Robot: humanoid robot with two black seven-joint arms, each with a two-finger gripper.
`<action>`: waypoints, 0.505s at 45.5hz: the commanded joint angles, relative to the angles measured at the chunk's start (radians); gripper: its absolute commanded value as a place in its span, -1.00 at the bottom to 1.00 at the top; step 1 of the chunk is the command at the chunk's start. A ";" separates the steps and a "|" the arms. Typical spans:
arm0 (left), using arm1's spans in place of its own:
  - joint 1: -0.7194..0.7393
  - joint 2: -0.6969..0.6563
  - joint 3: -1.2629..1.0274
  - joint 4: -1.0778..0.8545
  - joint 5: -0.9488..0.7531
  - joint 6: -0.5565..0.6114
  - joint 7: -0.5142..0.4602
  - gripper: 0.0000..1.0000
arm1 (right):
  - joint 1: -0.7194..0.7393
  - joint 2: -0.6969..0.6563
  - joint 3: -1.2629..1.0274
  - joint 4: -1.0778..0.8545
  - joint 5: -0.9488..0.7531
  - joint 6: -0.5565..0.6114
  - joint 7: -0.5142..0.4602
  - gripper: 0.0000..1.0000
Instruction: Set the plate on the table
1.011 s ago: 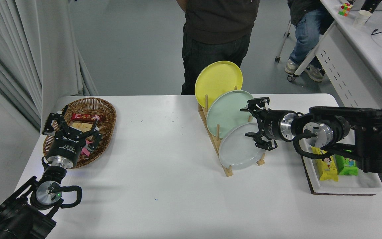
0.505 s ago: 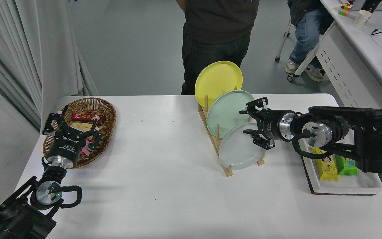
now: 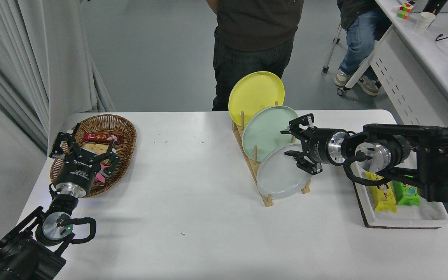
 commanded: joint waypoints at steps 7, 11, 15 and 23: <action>0.000 0.000 0.000 0.000 0.000 0.000 0.000 0.96 | 0.000 -0.007 -0.008 0.009 0.000 0.001 0.000 0.06; 0.000 -0.001 0.000 0.000 0.000 0.000 0.000 0.96 | -0.003 -0.005 -0.008 0.009 -0.002 -0.001 0.000 0.05; 0.000 0.000 0.000 0.000 0.000 0.000 0.000 0.96 | -0.003 -0.005 -0.008 0.009 0.000 -0.004 0.000 0.00; 0.000 0.000 0.000 0.000 0.000 0.000 0.000 0.96 | -0.003 -0.005 -0.005 0.009 0.000 -0.006 -0.002 -0.08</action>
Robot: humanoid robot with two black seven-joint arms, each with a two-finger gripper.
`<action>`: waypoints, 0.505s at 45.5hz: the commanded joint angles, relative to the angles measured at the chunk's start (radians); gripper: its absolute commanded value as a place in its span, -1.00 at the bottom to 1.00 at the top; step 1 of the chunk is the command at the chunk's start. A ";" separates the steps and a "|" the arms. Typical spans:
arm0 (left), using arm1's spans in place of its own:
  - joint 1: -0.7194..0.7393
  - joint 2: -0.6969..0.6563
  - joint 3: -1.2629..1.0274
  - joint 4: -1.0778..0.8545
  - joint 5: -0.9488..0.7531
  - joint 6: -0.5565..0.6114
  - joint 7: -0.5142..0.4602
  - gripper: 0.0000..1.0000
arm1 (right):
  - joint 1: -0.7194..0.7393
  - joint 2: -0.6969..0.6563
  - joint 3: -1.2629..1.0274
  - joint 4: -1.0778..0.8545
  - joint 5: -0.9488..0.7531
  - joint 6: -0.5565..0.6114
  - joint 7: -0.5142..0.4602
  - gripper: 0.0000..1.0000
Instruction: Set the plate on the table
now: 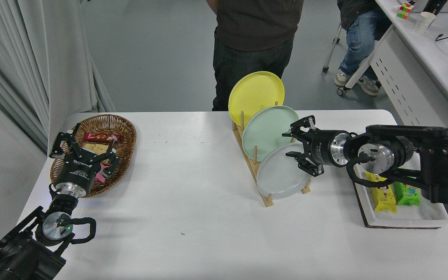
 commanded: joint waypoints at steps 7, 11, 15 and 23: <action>0.000 0.000 0.000 0.000 0.000 0.000 0.000 0.96 | -0.001 0.000 0.001 0.001 0.002 -0.003 -0.003 -0.18; 0.000 0.000 0.000 0.000 0.000 0.000 0.000 0.96 | -0.001 -0.002 0.003 0.001 0.003 -0.003 -0.003 -0.18; 0.000 -0.001 0.000 0.000 0.000 0.000 0.000 0.96 | 0.002 -0.002 0.005 0.002 0.014 -0.003 -0.006 -0.19; 0.000 -0.001 0.000 0.000 0.000 0.000 0.000 0.96 | 0.005 -0.003 0.008 0.004 0.023 -0.003 -0.020 -0.21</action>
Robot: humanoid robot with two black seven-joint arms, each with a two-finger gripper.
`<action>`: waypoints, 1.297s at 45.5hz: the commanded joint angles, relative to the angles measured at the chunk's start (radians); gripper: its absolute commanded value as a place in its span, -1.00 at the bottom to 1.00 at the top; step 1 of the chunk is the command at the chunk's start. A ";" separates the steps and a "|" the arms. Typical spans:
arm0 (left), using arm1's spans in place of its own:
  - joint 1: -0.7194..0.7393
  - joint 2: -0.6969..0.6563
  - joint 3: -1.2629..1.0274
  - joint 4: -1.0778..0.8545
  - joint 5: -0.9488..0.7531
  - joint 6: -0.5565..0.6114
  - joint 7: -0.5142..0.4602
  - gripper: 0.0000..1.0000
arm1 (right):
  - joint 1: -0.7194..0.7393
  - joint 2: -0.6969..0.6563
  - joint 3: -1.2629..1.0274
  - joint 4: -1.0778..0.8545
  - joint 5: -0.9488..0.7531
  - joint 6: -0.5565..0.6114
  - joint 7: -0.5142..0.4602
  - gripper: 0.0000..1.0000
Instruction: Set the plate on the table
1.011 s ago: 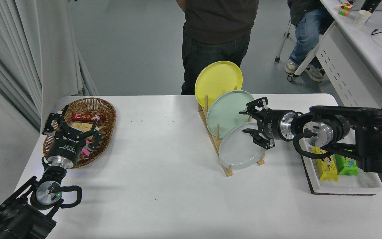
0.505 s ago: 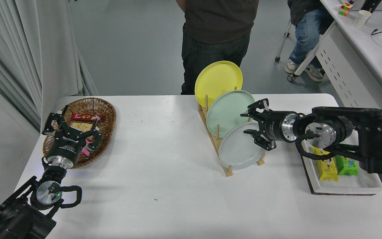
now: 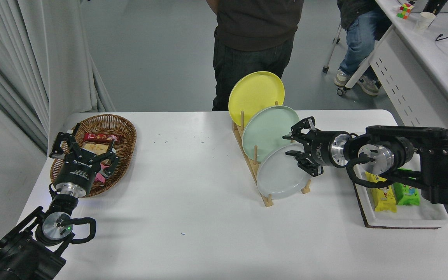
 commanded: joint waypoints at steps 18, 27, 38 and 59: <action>0.000 0.000 0.000 0.000 0.000 0.000 0.000 0.96 | 0.003 0.001 0.006 0.000 0.025 -0.003 -0.012 -0.30; 0.000 0.000 0.000 0.000 -0.001 0.000 0.000 0.96 | 0.003 0.001 0.004 0.001 0.038 -0.011 -0.019 -0.31; 0.000 0.000 0.000 0.000 0.000 0.000 0.000 0.96 | 0.008 0.001 0.006 0.001 0.050 -0.025 -0.033 -0.30; 0.000 -0.001 0.000 0.000 0.000 0.000 0.000 0.96 | 0.014 0.006 0.010 0.001 0.081 -0.039 -0.067 -0.31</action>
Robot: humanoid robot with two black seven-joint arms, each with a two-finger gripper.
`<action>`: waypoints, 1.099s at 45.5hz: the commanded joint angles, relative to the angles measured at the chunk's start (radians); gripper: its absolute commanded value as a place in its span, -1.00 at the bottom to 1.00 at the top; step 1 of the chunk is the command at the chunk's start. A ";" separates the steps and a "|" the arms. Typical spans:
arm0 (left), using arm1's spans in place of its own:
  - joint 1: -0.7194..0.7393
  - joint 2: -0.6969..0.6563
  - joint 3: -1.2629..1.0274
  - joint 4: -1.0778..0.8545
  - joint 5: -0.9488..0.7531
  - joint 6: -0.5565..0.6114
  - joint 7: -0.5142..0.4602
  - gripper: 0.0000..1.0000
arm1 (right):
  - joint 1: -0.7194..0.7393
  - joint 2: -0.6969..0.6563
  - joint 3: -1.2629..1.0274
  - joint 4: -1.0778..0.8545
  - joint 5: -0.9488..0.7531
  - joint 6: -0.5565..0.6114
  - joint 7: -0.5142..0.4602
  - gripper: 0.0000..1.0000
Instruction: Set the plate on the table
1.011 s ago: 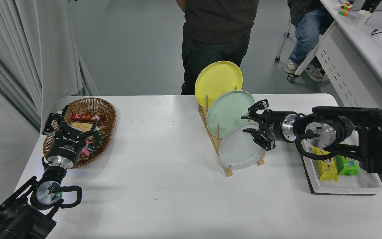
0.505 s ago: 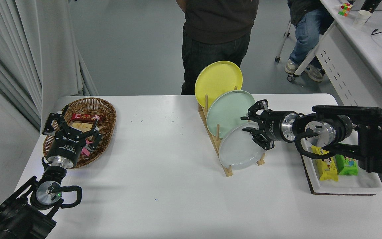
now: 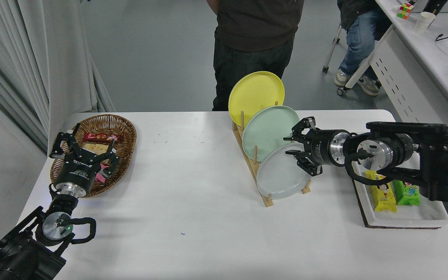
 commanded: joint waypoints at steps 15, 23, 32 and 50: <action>0.000 -0.001 0.000 0.000 0.000 0.000 0.000 0.96 | 0.006 0.005 0.021 0.003 0.019 -0.032 -0.036 -0.31; 0.000 0.000 0.000 0.000 0.000 0.000 0.000 0.96 | 0.004 0.006 0.027 0.003 0.019 -0.032 -0.036 -0.35; 0.000 0.000 0.000 0.000 0.000 0.000 0.000 0.96 | 0.003 0.006 0.027 0.003 0.019 -0.032 -0.038 -0.43; 0.000 0.000 0.000 0.000 0.000 0.000 0.000 0.96 | 0.001 0.008 0.029 0.003 0.019 -0.035 -0.044 -0.44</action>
